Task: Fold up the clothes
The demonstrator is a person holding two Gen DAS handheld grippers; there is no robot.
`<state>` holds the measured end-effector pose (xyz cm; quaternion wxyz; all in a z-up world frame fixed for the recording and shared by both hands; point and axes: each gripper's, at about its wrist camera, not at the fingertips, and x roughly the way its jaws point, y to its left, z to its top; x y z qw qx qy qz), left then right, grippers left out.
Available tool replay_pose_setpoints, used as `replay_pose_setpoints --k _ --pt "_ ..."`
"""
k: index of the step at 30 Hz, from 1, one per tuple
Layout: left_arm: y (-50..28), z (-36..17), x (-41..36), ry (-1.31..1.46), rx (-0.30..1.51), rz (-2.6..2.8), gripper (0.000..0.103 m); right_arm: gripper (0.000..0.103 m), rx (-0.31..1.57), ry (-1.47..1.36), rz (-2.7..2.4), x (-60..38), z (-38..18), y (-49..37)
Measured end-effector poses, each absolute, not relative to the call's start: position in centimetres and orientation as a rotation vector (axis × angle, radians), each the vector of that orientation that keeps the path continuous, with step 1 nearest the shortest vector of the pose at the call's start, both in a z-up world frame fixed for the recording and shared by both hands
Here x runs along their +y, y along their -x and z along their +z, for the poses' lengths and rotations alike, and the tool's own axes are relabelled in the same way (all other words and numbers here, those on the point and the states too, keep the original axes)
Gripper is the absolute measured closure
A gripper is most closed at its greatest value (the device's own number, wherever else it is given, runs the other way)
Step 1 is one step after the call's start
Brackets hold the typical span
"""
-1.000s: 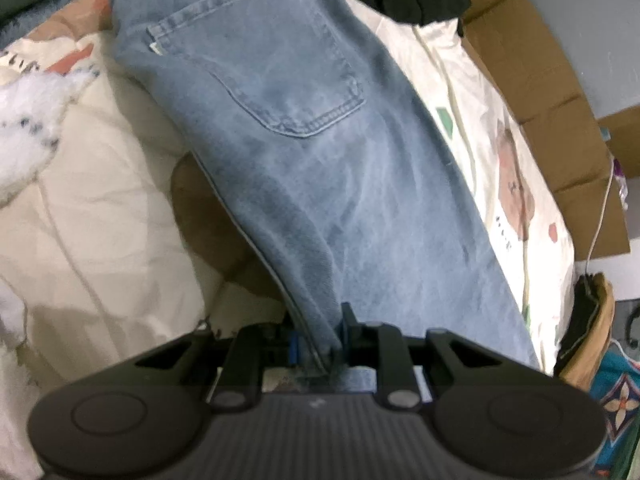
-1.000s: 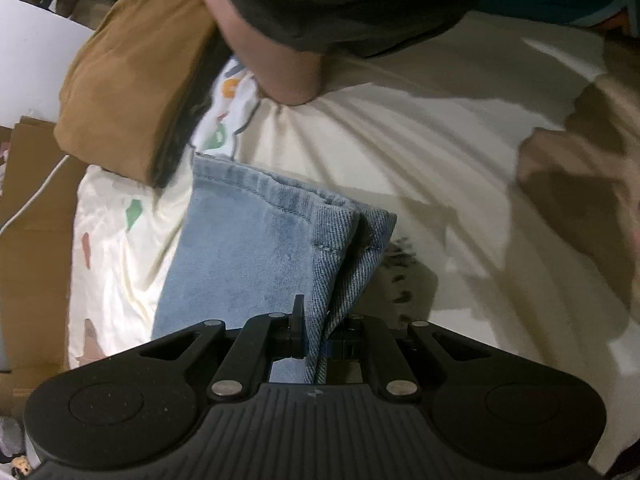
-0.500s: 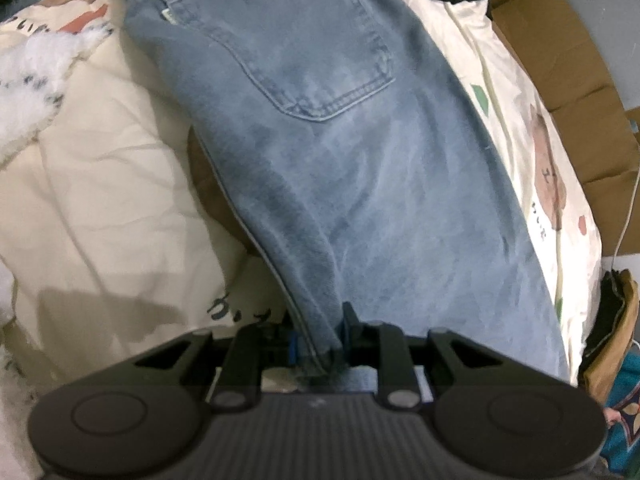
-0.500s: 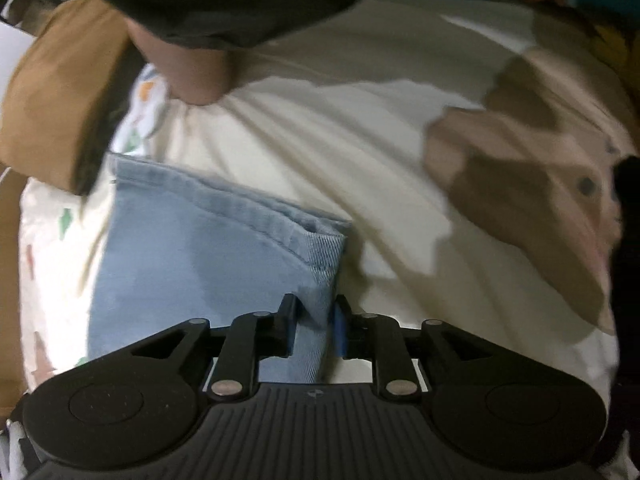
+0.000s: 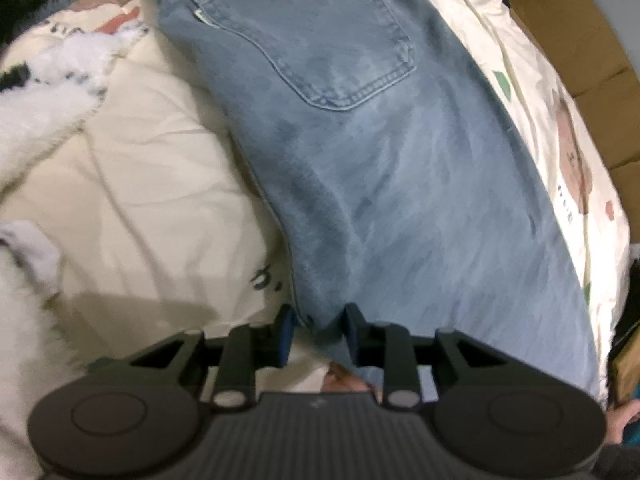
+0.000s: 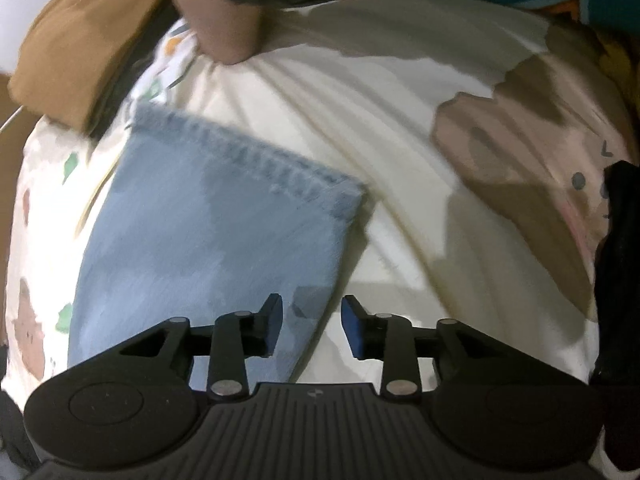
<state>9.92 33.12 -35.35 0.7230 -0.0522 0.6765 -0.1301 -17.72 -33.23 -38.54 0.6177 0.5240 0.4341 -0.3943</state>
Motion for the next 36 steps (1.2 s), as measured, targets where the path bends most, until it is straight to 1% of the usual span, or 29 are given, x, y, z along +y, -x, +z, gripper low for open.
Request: replay_pose_setpoints --k 11,15,23,29,36 --pt "-12.2 -31.3 35.7 0.101 1.438 -0.201 0.075 0.055 1.033 -1.11 -0.793 -30.8 -36.7 15.1" --pt "-13.3 -29.2 36.7 0.084 1.404 -0.195 0.068 0.054 1.035 -1.049 -0.76 -30.2 -36.0 14.0" --pt "-16.1 -26.2 38.0 0.062 1.33 -0.201 0.068 0.054 1.067 -0.876 -0.619 -27.5 -35.2 11.3" --pt "-18.1 -25.2 38.7 0.106 1.281 -0.188 0.068 0.054 1.08 -0.799 -0.505 -26.2 -35.4 9.6" --pt "-20.4 -25.1 38.2 0.043 1.237 -0.245 0.068 0.054 1.092 -0.702 -0.402 -24.7 -35.6 7.7"
